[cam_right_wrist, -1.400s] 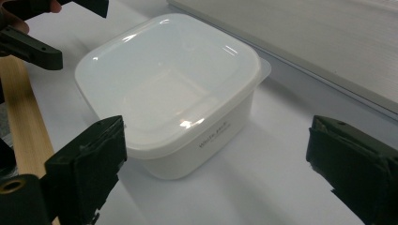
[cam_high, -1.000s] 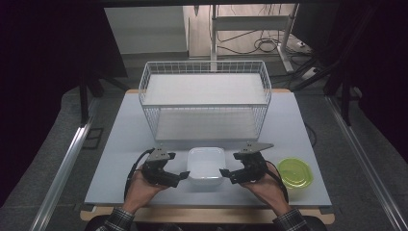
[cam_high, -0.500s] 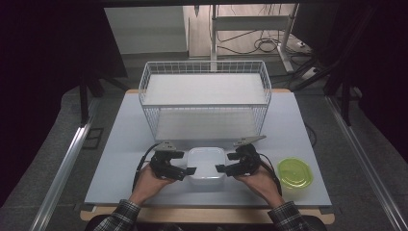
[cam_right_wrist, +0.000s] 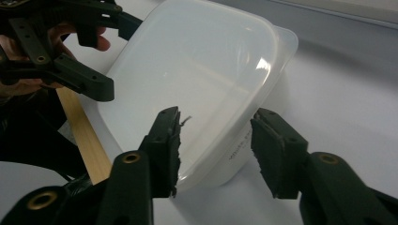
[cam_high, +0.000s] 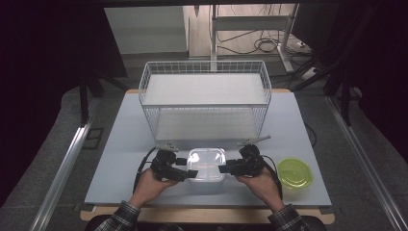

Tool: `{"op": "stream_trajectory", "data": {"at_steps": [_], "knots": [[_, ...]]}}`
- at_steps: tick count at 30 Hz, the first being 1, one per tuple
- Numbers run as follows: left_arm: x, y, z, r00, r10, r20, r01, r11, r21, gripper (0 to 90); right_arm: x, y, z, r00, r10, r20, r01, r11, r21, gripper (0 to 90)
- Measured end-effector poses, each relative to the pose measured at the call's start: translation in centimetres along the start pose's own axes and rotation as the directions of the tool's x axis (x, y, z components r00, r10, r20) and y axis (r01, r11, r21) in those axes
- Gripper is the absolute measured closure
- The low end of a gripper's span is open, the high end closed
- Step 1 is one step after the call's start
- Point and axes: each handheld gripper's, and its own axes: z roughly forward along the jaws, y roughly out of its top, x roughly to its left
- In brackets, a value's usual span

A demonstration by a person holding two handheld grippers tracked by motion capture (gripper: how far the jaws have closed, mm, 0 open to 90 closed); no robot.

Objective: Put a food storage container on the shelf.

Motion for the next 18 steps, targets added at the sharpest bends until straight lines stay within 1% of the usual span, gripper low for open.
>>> {"op": "stream_trajectory", "data": {"at_steps": [2,7,8,10,11,14,16,18], "knots": [[-0.4,-0.3,-0.4,0.9999,-0.002,-0.013,0.002,1.0000,-0.008,34.8,0.3,-0.3,-0.2,0.9999,0.002,0.011,-0.002,1.000,-0.009,57.7],[-1.3,-1.0,-1.1,0.9986,-0.036,-0.039,0.034,0.9988,-0.035,47.7,1.1,-0.9,-0.8,0.9994,0.018,0.030,-0.017,0.999,-0.035,63.2],[-1.5,-1.1,-1.3,0.9981,-0.039,-0.047,0.037,0.9985,-0.041,52.0,1.3,-1.1,-0.9,0.9989,0.030,0.038,-0.028,0.999,-0.040,64.5],[-1.7,-1.2,-1.6,0.9975,-0.044,-0.056,0.041,0.9976,-0.056,57.7,1.4,-1.3,-0.9,0.9982,0.047,0.037,-0.045,0.998,-0.051,65.8],[-1.7,-1.3,-1.6,0.9967,-0.059,-0.056,0.056,0.9967,-0.059,58.9,1.4,-1.4,-1.0,0.9978,0.056,0.036,-0.054,0.997,-0.055,66.5],[-1.8,-1.2,-1.6,0.9956,-0.071,-0.061,0.067,0.9960,-0.059,59.9,1.4,-1.6,-1.0,0.9955,0.090,0.030,-0.088,0.994,-0.070,67.8],[-2.0,-1.2,-1.6,0.9945,-0.074,-0.074,0.069,0.9958,-0.060,60.6,1.6,-1.7,-1.1,0.9950,0.092,0.039,-0.089,0.993,-0.072,68.2],[-2.3,-1.2,-1.6,0.9930,-0.074,-0.092,0.068,0.9953,-0.069,62.1,1.9,-1.7,-1.1,0.9947,0.085,0.058,-0.081,0.993,-0.082,69.4]]}}
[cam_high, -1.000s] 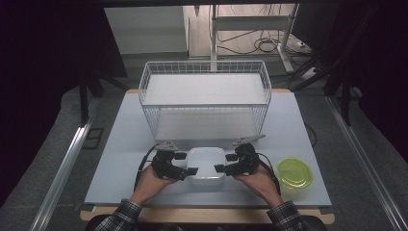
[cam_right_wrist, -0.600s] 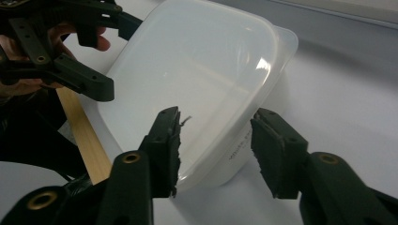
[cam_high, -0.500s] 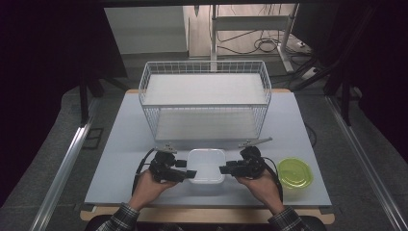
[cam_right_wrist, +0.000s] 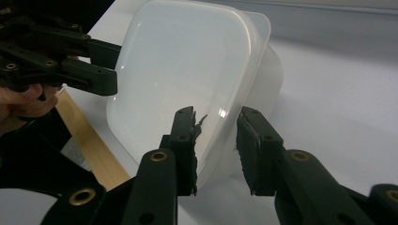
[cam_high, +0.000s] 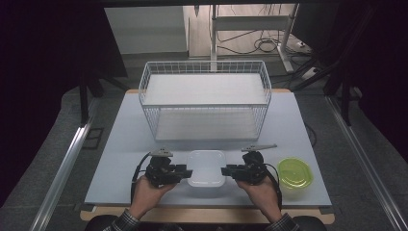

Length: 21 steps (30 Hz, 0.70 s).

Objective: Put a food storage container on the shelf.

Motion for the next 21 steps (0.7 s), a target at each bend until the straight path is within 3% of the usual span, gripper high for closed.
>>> {"op": "stream_trajectory", "data": {"at_steps": [7,9,11,17,21], "knots": [[-0.36,-0.04,-0.21,0.9996,0.014,-0.026,-0.015,0.9998,-0.011,65.0,-0.06,-0.04,-0.21,1.0000,-0.001,-0.004,0.001,1.000,-0.016,72.6],[-0.53,-0.05,-0.38,0.9986,0.026,-0.046,-0.027,0.9995,-0.018,69.9,-0.10,-0.02,-0.38,1.0000,-0.003,-0.001,0.003,1.000,-0.029,76.7],[-0.71,-0.08,-0.33,0.9968,0.037,-0.072,-0.038,0.9990,-0.023,73.5,-0.15,0.02,-0.56,0.9998,-0.019,-0.003,0.019,0.999,-0.039,78.9],[-0.75,-0.19,-0.07,0.9950,0.015,-0.099,-0.020,0.9987,-0.048,74.8,0.12,0.00,-0.50,0.9983,-0.052,0.027,0.054,0.997,-0.055,79.1],[-0.67,-0.06,0.16,0.9922,0.006,-0.125,-0.013,0.9981,-0.060,76.0,0.60,0.06,-0.49,0.9934,-0.098,0.058,0.103,0.992,-0.076,79.3]]}}
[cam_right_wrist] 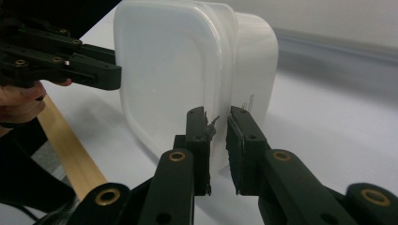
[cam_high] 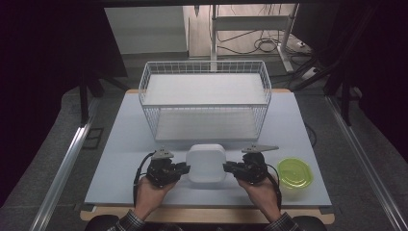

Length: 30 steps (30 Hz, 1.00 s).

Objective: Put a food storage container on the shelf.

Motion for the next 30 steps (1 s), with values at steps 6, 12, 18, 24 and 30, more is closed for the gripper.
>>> {"op": "stream_trajectory", "data": {"at_steps": [6,12,18,24,30], "knots": [[-0.2,1.0,-0.6,0.9999,0.013,-0.009,-0.013,0.9984,-0.056,76.6,0.0,0.6,-0.6,0.9997,-0.023,0.003,0.023,0.998,-0.053,79.4],[-0.2,2.2,-1.4,0.9991,0.035,-0.026,-0.037,0.9951,-0.092,76.7,0.2,1.7,-1.1,0.9986,-0.053,0.009,0.053,0.994,-0.091,79.3],[-0.4,3.7,-2.4,0.9977,0.058,-0.035,-0.062,0.9899,-0.128,77.0,0.2,3.0,-1.8,0.9977,-0.068,0.002,0.068,0.989,-0.128,79.3],[-0.4,5.5,-3.4,0.9964,0.078,-0.033,-0.082,0.9832,-0.163,77.2,0.1,4.7,-2.5,0.9974,-0.072,0.000,0.071,0.985,-0.160,79.2],[-0.4,7.2,-4.4,0.9945,0.094,-0.046,-0.101,0.9762,-0.192,77.6,0.3,6.4,-3.0,0.9964,-0.084,0.009,0.084,0.979,-0.184,79.1]]}}
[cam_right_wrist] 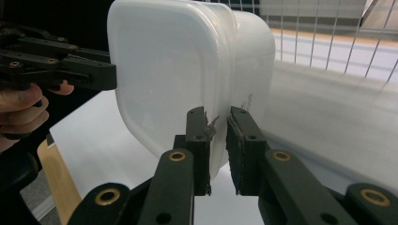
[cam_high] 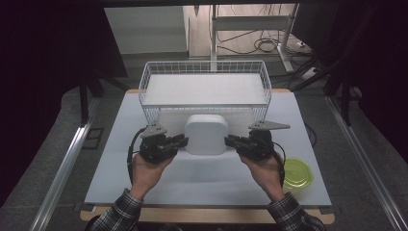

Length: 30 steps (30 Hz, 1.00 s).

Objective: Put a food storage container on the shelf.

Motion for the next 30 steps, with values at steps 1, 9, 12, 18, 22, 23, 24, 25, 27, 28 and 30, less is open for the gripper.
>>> {"op": "stream_trajectory", "data": {"at_steps": [1,9,12,18,22,23,24,25,27,28,30], "knots": [[0.0,0.2,-0.1,1.0000,0.001,-0.001,-0.001,1.0000,-0.004,77.7,0.0,0.3,0.0,1.0000,-0.001,0.000,0.001,1.000,-0.009,79.0],[0.4,2.9,-1.0,0.9998,0.017,-0.009,-0.017,0.9992,-0.037,78.2,-0.2,2.9,-0.1,1.0000,-0.006,0.000,0.006,0.999,-0.034,78.6],[0.6,3.7,-1.1,0.9999,0.014,-0.007,-0.015,0.9985,-0.053,78.4,-0.2,3.8,-0.2,1.0000,-0.006,0.002,0.006,0.999,-0.041,78.4],[1.0,5.2,-1.5,0.9998,0.015,-0.010,-0.016,0.9975,-0.069,78.5,-0.3,5.5,-0.2,0.9998,-0.017,0.011,0.018,0.998,-0.054,78.3],[1.2,6.0,-1.7,0.9998,0.014,-0.013,-0.015,0.9969,-0.078,78.4,-0.3,6.6,-0.3,0.9996,-0.026,0.012,0.027,0.998,-0.060,78.1],[1.3,6.2,-1.8,0.9998,0.013,-0.012,-0.014,0.9966,-0.081,78.5,-0.3,6.9,-0.3,0.9995,-0.029,0.013,0.030,0.998,-0.063,78.1],[1.4,6.4,-1.8,0.9998,0.010,-0.014,-0.012,0.9965,-0.083,78.5,-0.3,7.1,-0.3,0.9994,-0.031,0.016,0.032,0.998,-0.062,78.1],[1.5,6.6,-1.8,0.9998,0.012,-0.013,-0.013,0.9964,-0.084,78.5,-0.3,7.5,-0.2,0.9994,-0.031,0.015,0.032,0.997,-0.063,78.1],[1.7,7.0,-1.8,0.9999,0.008,-0.014,-0.009,0.9961,-0.088,78.5,-0.3,8.0,-0.1,0.9994,-0.031,0.017,0.032,0.998,-0.062,77.9],[1.8,7.2,-1.8,0.9999,0.009,-0.015,-0.010,0.9960,-0.088,78.5,-0.4,8.2,-0.1,0.9994,-0.031,0.017,0.032,0.998,-0.062,77.9],[2.0,7.6,-1.8,0.9998,0.009,-0.016,-0.010,0.9960,-0.088,78.5,-0.5,8.6,0.1,0.9995,-0.026,0.018,0.027,0.998,-0.062,77.8]]}}
